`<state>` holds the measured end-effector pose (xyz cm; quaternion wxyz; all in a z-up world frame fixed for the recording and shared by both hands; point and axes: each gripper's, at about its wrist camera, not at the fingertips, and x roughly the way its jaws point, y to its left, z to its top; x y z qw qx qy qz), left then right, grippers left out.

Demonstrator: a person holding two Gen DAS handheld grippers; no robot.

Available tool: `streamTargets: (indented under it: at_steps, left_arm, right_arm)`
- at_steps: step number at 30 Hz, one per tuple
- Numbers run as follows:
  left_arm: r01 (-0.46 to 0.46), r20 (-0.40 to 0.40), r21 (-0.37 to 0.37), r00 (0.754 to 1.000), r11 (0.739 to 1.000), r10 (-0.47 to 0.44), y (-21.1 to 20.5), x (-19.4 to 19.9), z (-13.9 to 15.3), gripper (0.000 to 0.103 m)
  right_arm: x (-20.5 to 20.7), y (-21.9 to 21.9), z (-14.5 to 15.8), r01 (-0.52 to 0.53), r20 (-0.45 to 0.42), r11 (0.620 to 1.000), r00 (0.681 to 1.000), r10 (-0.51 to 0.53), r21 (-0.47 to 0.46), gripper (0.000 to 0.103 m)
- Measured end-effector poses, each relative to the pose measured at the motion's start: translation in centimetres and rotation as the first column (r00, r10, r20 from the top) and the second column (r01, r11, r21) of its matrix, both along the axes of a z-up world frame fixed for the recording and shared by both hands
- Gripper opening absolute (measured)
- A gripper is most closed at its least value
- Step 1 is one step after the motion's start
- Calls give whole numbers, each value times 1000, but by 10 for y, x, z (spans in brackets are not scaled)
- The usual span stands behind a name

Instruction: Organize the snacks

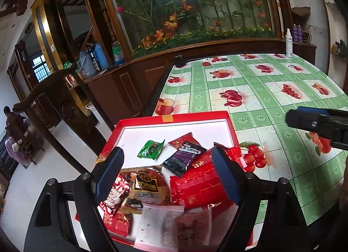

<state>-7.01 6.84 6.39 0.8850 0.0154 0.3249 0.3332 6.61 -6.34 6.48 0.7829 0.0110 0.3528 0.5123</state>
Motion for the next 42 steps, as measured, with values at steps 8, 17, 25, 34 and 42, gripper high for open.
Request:
streamTargets:
  at_steps: [8, 17, 25, 34, 42]
  left_arm:
    - [-30, 2, -31, 1000, 999, 30, -1, 2, -3, 84]
    - [-27, 33, -65, 999, 998, 30, -4, -7, -4, 84]
    - [-21, 87, -62, 996, 998, 27, -10, -29, 4, 84]
    - [-60, 167, -23, 984, 998, 63, -24, -70, 20, 84]
    - [-66, 252, -15, 965, 998, 68, -42, -130, 32, 103]
  right_arm:
    - [-4, -27, -6, 33, 30, 999, 999, -33, -3, 61]
    - [-36, -30, -5, 24, 100, 999, 995, -27, 36, 86]
    - [-66, -46, 12, 115, 185, 980, 972, -146, 164, 103]
    - [-116, -88, 30, 178, 332, 907, 890, -314, 382, 103]
    - [-157, -88, 31, 169, 264, 949, 934, -240, 265, 103]
